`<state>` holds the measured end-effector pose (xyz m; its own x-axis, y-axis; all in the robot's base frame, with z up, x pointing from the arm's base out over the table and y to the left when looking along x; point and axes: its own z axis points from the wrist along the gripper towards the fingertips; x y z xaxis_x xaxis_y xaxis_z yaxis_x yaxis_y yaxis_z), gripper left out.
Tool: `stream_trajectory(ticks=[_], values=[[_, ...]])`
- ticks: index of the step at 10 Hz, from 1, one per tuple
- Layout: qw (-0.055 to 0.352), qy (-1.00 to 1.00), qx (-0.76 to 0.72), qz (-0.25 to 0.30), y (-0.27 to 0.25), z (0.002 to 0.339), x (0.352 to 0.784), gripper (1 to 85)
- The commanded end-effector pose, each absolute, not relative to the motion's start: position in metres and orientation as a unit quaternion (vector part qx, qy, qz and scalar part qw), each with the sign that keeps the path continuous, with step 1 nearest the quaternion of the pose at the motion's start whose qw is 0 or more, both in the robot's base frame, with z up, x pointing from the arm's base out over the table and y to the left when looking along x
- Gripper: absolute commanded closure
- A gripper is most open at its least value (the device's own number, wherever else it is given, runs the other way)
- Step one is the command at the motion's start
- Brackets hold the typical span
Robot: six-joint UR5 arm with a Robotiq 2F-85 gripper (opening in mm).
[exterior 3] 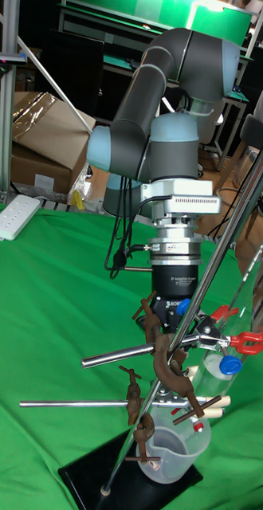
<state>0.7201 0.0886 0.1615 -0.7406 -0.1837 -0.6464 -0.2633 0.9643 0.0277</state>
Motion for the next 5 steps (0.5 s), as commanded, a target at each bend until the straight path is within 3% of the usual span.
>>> stream_trajectory(ticks=[1,5], values=[[0.371,0.917,-0.140,0.037,0.076,0.169,0.734,84.3],[0.384,0.907,-0.159,0.069,0.080,0.163,0.730,84.3]])
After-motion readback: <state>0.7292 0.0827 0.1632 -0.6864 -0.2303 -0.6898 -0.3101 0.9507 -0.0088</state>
